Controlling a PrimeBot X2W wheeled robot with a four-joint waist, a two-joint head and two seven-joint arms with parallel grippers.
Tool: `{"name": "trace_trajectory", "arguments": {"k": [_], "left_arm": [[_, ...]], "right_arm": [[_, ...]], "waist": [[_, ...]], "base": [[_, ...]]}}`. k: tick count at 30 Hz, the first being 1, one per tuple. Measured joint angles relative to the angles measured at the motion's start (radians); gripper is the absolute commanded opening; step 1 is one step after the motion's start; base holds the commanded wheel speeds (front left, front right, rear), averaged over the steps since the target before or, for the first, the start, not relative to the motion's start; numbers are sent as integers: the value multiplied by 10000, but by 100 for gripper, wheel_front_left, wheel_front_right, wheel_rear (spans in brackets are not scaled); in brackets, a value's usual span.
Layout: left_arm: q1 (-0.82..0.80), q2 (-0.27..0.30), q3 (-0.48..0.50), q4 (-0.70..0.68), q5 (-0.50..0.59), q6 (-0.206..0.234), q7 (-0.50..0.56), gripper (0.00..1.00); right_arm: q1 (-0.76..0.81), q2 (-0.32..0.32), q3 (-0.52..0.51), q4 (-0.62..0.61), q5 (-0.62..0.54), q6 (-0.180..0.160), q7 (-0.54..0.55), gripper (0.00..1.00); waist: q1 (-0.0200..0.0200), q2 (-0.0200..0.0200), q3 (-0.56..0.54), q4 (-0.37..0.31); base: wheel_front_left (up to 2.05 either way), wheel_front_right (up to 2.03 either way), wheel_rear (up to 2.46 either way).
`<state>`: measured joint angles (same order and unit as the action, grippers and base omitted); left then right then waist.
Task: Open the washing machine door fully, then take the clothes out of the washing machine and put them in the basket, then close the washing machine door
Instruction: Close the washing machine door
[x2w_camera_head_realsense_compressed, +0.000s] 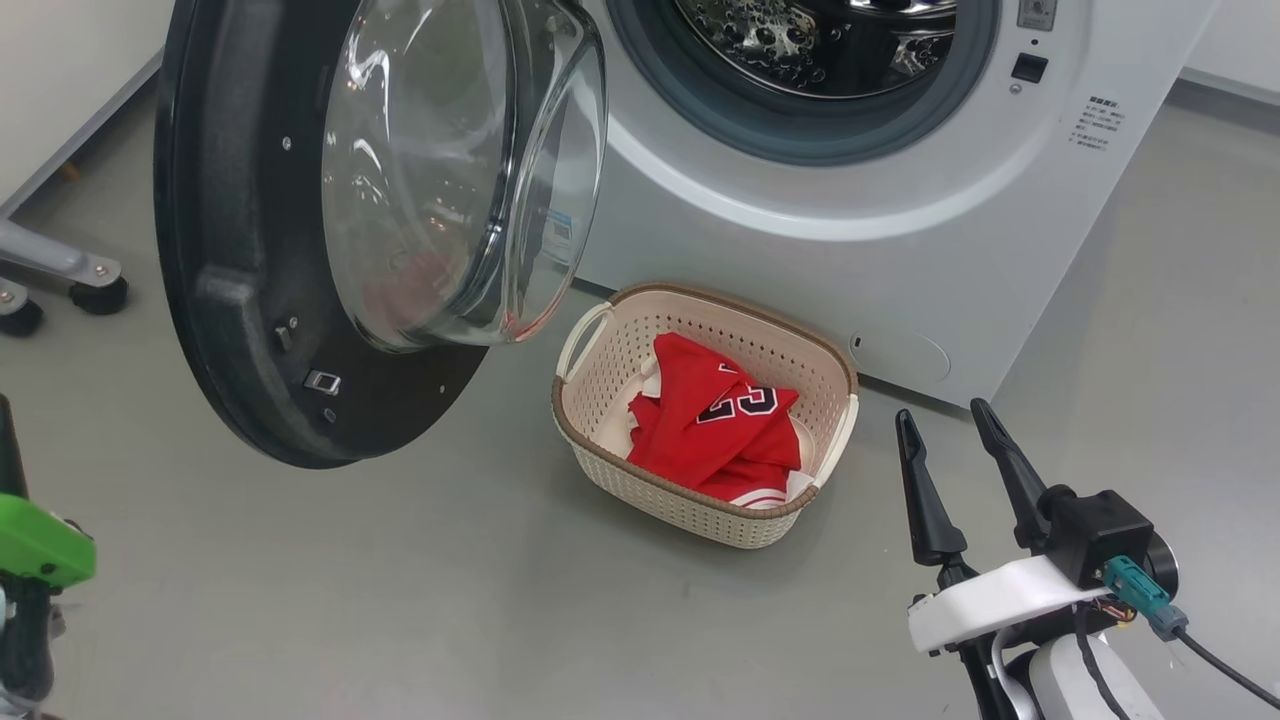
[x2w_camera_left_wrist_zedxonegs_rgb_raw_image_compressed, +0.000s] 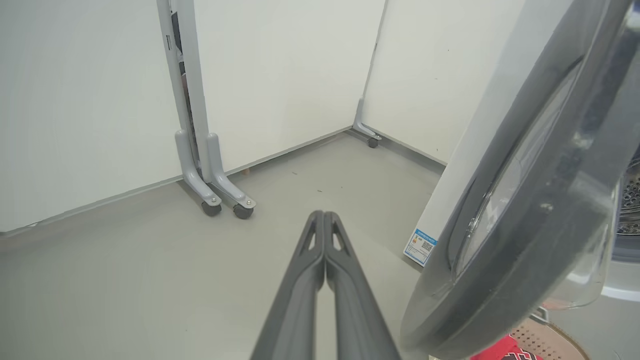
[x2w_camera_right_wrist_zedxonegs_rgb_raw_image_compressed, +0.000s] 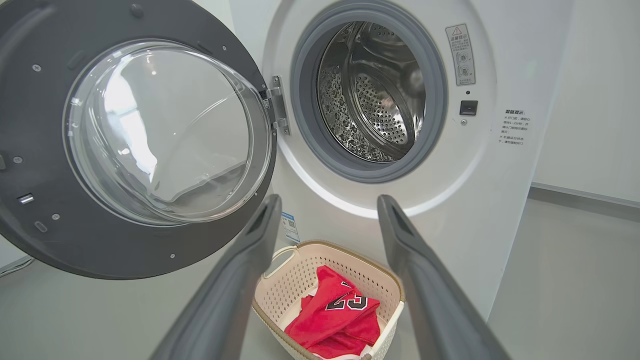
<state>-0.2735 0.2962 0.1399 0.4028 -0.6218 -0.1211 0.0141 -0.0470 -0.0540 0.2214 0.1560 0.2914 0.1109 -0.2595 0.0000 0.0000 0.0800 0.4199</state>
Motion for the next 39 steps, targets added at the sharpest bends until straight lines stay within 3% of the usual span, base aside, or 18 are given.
{"name": "trace_trajectory", "arguments": {"k": [1, 2, 3, 4, 5, 18, 39], "left_arm": [[115, 2, -29, -33, 59, 0, -198, 19], [223, 4, -71, -63, 142, 0, -382, 19], [351, 23, -159, -142, 326, 0, -606, 48], [452, 35, -205, -198, 470, 0, -782, 97], [533, 40, -230, -217, 535, 0, -928, 100], [1131, 117, -460, -242, 1172, -2, -2232, 100], [1406, 201, -706, -253, 1793, -4, -2481, 100]], "right_arm": [[14, 2, 2, -2, 0, 0, 0, 100], [37, 4, 2, -12, 2, 0, 0, 100], [66, 6, 2, -17, 4, 0, 0, 100], [93, 10, 4, -21, 15, 2, 0, 100], [113, 13, 6, -23, 29, 2, 0, 100], [144, 48, 10, -44, 35, 4, 2, 100], [148, 52, 58, -94, 63, 6, 0, 100]], "waist": [[0, 0, -5, -4], [0, 0, -9, -9], [0, 0, -13, -13], [0, 0, -18, -17], [0, 0, -22, -21], [0, 0, -101, -63], [0, 0, -98, -120]], "base": [[0, 0, 0], [0, 0, 0], [0, 0, 0], [0, 0, 0], [0, 0, 0], [0, 0, 0], [0, 0, 0]]}}
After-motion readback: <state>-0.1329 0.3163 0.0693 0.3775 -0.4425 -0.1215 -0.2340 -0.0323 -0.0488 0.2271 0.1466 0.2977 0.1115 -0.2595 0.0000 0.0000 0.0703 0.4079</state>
